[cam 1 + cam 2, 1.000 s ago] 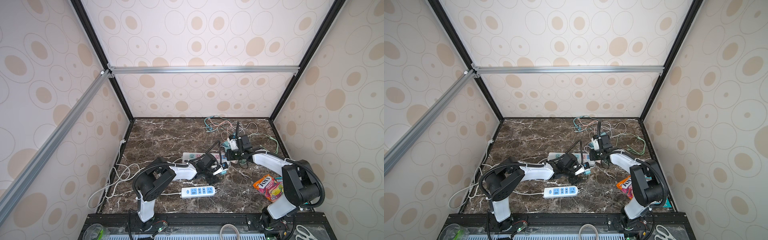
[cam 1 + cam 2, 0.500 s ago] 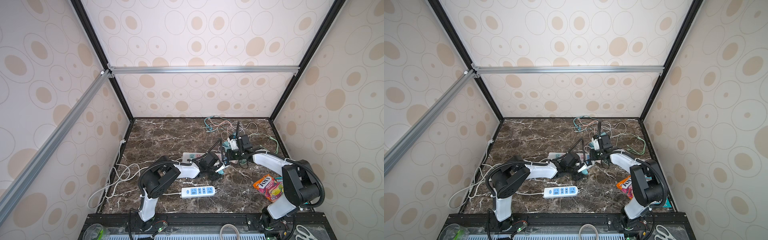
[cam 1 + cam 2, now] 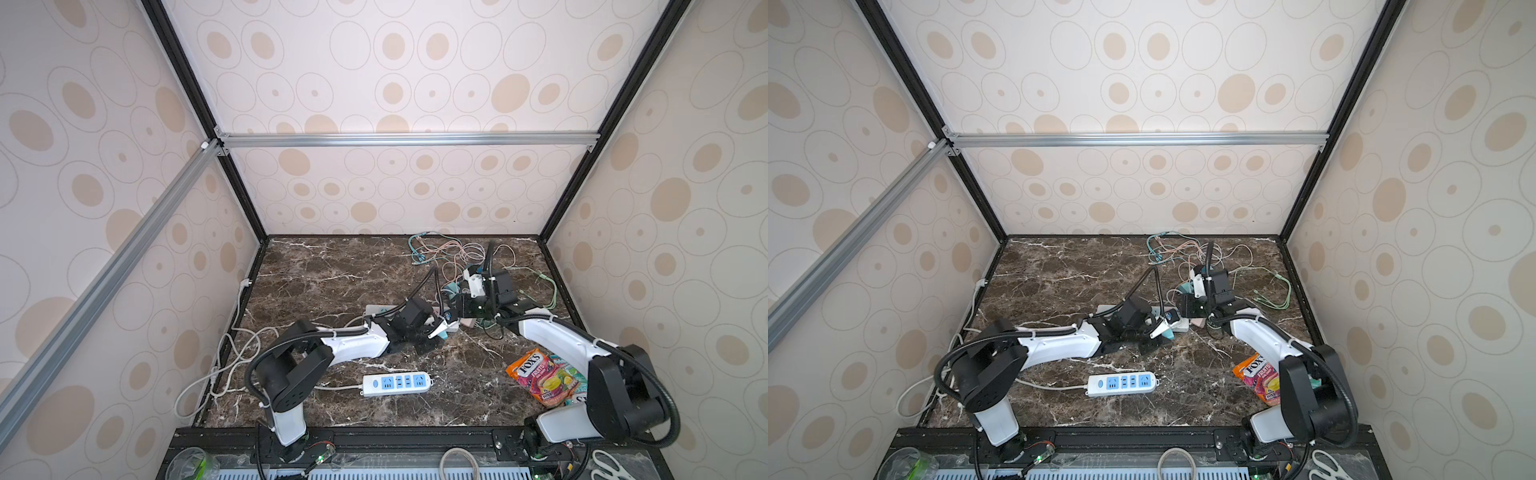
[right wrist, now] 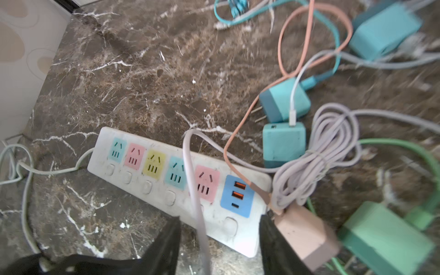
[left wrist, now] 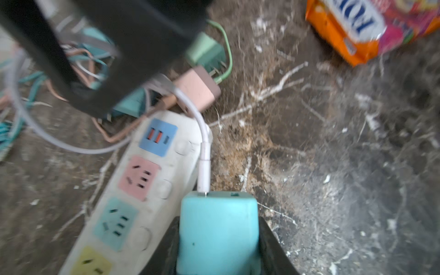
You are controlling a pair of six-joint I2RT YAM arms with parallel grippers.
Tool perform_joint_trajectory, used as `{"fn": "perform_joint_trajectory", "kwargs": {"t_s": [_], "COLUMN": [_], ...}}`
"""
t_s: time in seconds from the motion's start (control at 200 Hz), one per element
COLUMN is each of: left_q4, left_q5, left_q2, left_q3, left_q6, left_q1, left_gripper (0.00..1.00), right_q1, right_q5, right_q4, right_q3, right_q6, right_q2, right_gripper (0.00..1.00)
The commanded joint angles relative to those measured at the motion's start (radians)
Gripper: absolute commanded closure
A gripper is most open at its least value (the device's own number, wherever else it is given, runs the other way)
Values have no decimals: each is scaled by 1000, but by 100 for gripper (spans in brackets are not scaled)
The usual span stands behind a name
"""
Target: Insert the plug
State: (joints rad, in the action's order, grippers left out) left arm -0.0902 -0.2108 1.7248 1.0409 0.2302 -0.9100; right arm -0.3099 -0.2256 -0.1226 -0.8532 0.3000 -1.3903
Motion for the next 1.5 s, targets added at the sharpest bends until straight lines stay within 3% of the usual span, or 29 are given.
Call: {"fn": "perform_joint_trajectory", "kwargs": {"t_s": [0.0,0.13,0.245,0.45,0.59,0.705,0.855,1.07,1.17,1.361,1.446,1.496], "left_q4": [-17,1,24,101,113,144,181,242,257,277,282,288], "left_q5": [41,55,82,99,157,183,211,242,266,331,350,350], "left_q2": [-102,-133,-119,-47,-30,-12,18,46,36,11,8,13], "left_q3": [90,203,323,567,686,777,863,975,994,981,955,942], "left_q6": [-72,-135,-184,-256,-298,-298,-320,-321,-311,-286,-293,-295], "left_q1": [-3,-4,-4,-4,-3,-3,-3,-3,1,11,23,27], "left_gripper": [100,100,100,100,100,100,100,100,100,100,100,100], "right_q1": [25,68,77,77,84,123,127,169,244,391,406,405], "right_q5": [72,156,139,-19,11,-46,-9,251,295,218,165,36], "right_q4": [37,20,9,72,120,186,136,129,77,22,-8,-1], "right_q3": [36,68,78,81,79,123,132,132,106,50,21,16], "right_q6": [25,-34,-116,-231,-205,-182,-219,-40,61,151,100,18], "right_q2": [107,175,176,104,87,119,105,41,-11,-116,-125,-113], "right_gripper": [34,11,6,0,0,0,1,7,11,16,15,14]}}
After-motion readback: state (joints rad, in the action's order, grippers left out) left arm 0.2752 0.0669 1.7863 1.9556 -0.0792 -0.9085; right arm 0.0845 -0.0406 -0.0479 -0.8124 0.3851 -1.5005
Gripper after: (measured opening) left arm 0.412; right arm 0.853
